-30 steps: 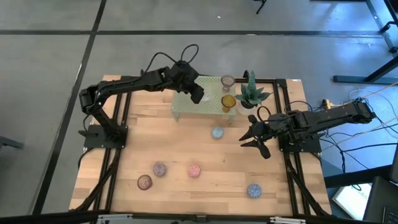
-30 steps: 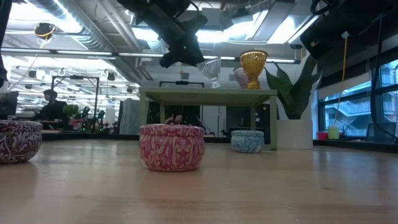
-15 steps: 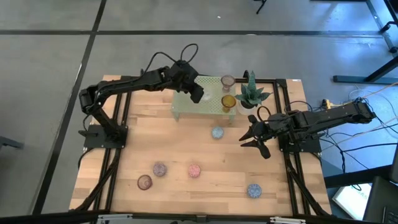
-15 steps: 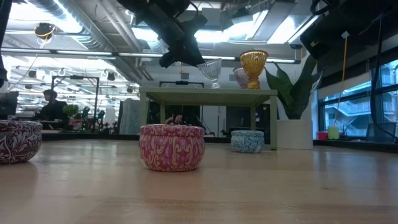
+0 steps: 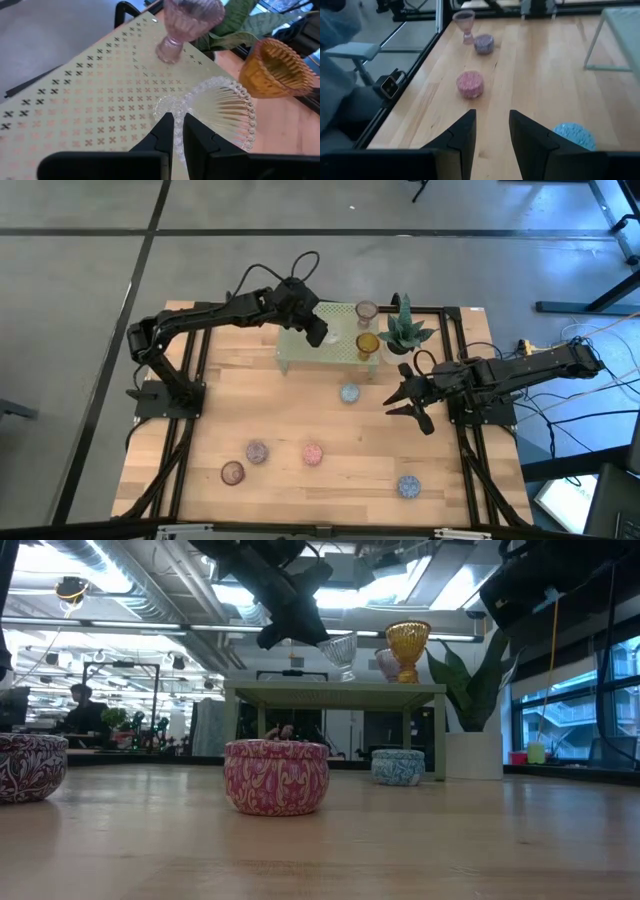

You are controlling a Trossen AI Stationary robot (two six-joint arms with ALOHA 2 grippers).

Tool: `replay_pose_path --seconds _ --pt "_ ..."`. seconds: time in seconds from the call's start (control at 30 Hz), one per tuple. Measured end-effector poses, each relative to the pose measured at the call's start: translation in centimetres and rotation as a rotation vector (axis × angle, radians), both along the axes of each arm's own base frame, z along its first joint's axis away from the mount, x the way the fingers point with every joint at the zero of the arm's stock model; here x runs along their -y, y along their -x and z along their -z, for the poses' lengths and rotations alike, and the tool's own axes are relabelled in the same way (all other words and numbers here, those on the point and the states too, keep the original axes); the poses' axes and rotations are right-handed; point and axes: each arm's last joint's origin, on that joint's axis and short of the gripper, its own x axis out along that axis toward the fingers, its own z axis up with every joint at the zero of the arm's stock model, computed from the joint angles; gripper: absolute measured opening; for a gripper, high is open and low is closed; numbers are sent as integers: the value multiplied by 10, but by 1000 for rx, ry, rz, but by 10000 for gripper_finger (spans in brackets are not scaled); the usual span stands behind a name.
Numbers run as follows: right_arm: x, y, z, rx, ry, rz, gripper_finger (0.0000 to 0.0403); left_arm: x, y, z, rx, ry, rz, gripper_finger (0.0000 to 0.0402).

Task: Pick & Place candle stick holders
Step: Put the transparent glass candle holder on the shelf

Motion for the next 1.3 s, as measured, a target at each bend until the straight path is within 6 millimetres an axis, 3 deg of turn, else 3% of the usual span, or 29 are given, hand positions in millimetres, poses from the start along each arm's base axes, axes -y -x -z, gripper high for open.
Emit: replay_pose_path --seconds 0.43,0.77,1.17,1.3 --pt "1 -1 -1 15 14 37 121 0 16 -27 -147 140 -8 21" --pt "1 -1 -1 15 13 37 121 -2 23 -25 -197 178 -41 24" --pt "1 -1 -1 15 14 37 121 -4 19 -29 -155 126 -17 86" --pt "1 -1 -1 15 14 37 121 -7 15 -33 -118 12 -2 98"
